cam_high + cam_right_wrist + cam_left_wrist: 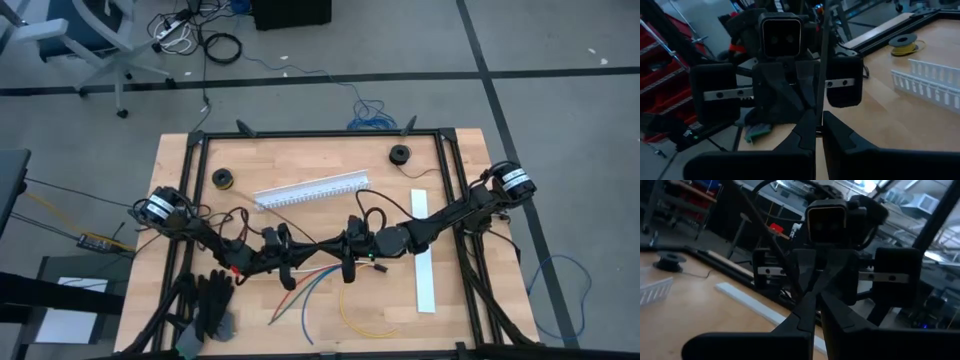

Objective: Ziptie cables
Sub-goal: Insert zip tie on the cable wire

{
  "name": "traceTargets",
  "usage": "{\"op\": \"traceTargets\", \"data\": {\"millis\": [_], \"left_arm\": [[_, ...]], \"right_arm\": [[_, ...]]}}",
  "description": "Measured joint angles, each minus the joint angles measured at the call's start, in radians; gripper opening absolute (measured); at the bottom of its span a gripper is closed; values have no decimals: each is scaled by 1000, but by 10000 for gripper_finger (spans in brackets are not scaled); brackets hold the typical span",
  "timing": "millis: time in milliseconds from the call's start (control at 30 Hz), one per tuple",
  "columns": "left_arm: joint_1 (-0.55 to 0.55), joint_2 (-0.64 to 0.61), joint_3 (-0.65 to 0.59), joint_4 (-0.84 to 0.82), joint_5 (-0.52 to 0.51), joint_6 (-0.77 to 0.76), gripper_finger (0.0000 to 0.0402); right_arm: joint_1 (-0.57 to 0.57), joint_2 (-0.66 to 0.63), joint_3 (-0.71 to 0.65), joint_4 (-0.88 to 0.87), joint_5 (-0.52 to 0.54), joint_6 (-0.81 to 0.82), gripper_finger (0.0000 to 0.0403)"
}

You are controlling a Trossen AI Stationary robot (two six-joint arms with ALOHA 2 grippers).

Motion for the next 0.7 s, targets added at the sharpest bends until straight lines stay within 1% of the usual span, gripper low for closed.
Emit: {"op": "traceTargets", "data": {"millis": [200,533,700], "left_arm": [[-17,-26,3,8,26,107,2],[-17,-25,2,8,19,107,1],[-17,-25,2,7,13,107,0]], "right_arm": [[21,4,2,-6,-6,-9,4],[47,3,2,-10,0,-10,4],[60,3,2,-14,45,-22,4]]}}
